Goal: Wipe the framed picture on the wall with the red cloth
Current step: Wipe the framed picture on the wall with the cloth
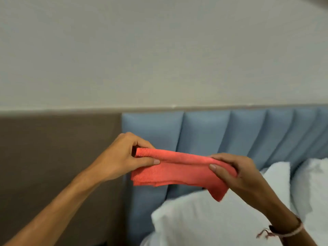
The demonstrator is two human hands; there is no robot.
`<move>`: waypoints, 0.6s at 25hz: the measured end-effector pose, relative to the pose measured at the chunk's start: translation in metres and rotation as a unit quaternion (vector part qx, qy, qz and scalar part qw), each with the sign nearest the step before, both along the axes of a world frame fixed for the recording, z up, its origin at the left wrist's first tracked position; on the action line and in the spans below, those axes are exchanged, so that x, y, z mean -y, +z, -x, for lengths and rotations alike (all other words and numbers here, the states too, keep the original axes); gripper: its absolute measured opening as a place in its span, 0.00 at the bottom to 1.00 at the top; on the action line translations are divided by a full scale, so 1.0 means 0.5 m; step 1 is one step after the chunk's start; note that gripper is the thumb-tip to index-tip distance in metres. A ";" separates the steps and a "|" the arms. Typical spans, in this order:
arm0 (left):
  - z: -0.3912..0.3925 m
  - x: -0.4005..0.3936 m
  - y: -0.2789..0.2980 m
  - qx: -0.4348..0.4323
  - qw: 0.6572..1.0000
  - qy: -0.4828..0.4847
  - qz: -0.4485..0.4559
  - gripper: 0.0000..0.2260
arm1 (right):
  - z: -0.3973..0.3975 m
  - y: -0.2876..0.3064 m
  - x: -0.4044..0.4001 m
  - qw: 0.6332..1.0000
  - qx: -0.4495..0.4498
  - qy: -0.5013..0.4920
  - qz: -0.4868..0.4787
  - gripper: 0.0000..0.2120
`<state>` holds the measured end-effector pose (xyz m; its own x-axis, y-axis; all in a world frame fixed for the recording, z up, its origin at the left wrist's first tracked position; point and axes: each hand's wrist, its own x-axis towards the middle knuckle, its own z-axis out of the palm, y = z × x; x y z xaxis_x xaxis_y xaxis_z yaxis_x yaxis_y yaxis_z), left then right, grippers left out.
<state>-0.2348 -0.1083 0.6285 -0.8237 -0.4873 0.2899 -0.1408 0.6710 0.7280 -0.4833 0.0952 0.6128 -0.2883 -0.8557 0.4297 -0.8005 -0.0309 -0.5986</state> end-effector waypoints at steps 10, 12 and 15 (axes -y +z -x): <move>0.266 -0.021 0.490 -0.159 0.975 -0.037 0.151 0.07 | 0.195 0.517 -0.099 0.970 -0.026 -0.105 0.219 0.12; 0.287 -0.029 0.550 -0.158 0.971 -0.030 0.178 0.05 | 0.210 0.586 -0.098 0.974 -0.036 -0.075 0.212 0.11; 0.281 -0.018 0.624 -0.216 0.948 0.008 0.234 0.11 | 0.241 0.672 -0.077 0.970 -0.070 -0.041 0.229 0.09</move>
